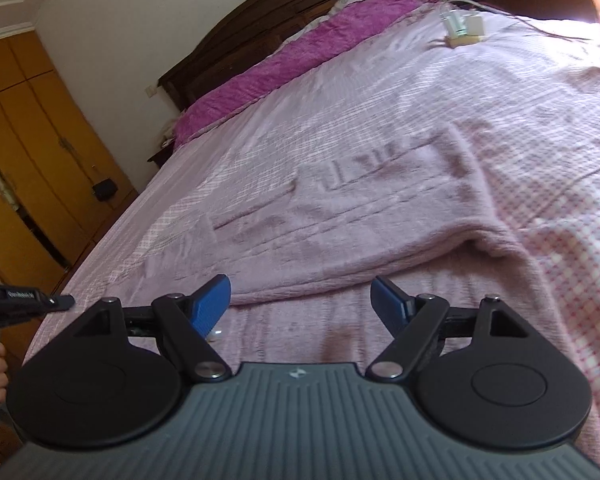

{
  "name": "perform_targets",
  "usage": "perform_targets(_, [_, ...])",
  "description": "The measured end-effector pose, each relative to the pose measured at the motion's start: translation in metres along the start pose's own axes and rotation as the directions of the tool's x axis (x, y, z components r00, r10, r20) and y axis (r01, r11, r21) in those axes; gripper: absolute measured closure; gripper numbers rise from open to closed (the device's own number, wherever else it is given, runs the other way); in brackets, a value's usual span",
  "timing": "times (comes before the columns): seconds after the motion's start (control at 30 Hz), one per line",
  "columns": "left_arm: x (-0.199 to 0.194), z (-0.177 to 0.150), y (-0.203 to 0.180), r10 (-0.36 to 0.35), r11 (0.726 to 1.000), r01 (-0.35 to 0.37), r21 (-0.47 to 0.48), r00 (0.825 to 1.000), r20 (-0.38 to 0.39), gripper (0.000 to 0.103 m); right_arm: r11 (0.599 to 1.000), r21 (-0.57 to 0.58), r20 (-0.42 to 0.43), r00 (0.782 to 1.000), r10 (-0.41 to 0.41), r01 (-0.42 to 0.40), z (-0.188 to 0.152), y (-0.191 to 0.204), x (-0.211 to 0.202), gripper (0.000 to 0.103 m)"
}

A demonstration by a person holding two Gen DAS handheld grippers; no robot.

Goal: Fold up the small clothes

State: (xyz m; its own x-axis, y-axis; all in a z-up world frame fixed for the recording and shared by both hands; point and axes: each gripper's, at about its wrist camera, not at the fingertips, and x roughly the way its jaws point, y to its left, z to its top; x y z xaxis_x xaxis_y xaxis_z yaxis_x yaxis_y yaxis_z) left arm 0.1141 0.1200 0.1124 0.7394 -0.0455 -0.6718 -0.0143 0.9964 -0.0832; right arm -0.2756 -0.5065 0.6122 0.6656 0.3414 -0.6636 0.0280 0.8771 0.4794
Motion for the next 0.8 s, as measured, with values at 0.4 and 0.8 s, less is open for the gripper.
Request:
perform_targets(0.4, [-0.002,-0.03,0.042,0.08,0.988,-0.094,-0.12,0.99,-0.115,0.097,0.963,-0.01,-0.206,0.943,0.263,-0.27,0.006,0.085,0.06,0.018])
perform_targets(0.8, [-0.012,-0.051,0.073,0.153,0.97,-0.169,-0.176,0.983,-0.099,0.026,0.912,-0.022,-0.355,0.856,0.376,-0.409,-0.021,0.18,0.125,0.018])
